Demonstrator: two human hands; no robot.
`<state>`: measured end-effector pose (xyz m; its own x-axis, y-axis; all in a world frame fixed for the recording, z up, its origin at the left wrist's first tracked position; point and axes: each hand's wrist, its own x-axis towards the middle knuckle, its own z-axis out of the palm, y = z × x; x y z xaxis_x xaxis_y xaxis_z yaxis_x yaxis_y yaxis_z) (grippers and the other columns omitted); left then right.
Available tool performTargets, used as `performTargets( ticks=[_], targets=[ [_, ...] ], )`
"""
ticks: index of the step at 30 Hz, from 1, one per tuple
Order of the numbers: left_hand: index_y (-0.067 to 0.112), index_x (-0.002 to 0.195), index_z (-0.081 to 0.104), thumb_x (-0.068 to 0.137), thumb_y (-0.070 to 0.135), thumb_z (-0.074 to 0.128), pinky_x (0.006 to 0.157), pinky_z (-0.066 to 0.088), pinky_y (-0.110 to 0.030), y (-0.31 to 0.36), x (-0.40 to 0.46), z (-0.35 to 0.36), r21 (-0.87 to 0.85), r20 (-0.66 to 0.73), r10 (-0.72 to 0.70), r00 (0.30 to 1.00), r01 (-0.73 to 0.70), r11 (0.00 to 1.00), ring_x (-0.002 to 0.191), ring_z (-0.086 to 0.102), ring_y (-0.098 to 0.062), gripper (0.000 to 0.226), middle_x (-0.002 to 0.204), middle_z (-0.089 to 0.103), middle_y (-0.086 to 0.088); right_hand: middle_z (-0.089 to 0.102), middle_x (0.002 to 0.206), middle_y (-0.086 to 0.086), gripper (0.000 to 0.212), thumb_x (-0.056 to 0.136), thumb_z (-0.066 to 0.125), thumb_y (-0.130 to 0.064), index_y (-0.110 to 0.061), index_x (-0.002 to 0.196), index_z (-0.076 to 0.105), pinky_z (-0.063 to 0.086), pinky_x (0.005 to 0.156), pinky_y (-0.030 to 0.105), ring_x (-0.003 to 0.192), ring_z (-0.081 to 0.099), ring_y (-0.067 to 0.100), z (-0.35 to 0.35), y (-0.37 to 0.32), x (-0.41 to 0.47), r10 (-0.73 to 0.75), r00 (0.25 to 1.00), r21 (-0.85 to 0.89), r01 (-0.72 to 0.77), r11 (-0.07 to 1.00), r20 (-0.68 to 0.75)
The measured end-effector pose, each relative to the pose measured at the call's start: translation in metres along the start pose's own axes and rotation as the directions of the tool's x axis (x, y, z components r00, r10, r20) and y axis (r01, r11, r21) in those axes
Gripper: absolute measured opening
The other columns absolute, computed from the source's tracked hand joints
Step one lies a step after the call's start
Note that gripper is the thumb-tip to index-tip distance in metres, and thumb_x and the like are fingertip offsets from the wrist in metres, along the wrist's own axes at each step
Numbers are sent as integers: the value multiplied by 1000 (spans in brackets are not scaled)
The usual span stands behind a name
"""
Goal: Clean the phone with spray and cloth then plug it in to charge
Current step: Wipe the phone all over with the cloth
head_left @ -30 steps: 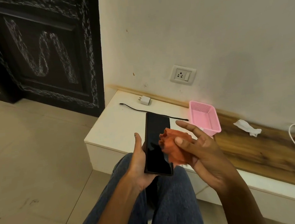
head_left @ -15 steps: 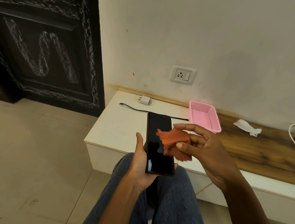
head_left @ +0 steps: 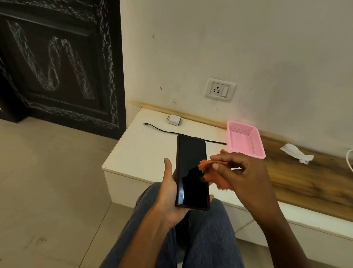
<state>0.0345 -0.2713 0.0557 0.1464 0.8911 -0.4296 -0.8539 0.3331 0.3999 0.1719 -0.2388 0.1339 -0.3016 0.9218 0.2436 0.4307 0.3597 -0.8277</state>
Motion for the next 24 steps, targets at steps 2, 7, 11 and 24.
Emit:
performTargets(
  ticks=[2,7,11,24],
  targets=[
    [16,129,57,81,76,29,67,58,-42,0,0,0,-5,-9,-2,1000,2,1000,95,70,-30,82,114,69,-17,63,88,-26,33,80,69,-11,-41,91,64,55,69,16,89,60,-7,-1,-2,0,40,999,82,-42,996,36],
    [15,131,55,79,78,31,79,56,-49,-1,1,1,-9,-27,-11,1000,11,1000,105,65,-34,85,119,66,-19,69,101,-7,43,75,70,3,-19,112,65,56,76,20,92,66,4,-3,-7,1,93,995,311,-96,946,25],
    [15,129,56,80,77,28,90,50,-52,0,2,1,-9,-23,0,1000,0,1000,108,64,-33,83,118,67,-18,67,102,0,40,76,71,-1,-22,110,64,57,76,26,90,67,11,1,-8,0,41,998,191,-30,981,-54],
    [17,137,49,78,78,27,76,55,-44,-1,3,0,3,12,8,1000,-8,1000,106,66,-30,87,125,63,-15,59,91,1,18,76,71,1,-14,86,74,42,76,0,84,53,2,11,-5,1,-283,939,-295,219,930,-196]
  ],
)
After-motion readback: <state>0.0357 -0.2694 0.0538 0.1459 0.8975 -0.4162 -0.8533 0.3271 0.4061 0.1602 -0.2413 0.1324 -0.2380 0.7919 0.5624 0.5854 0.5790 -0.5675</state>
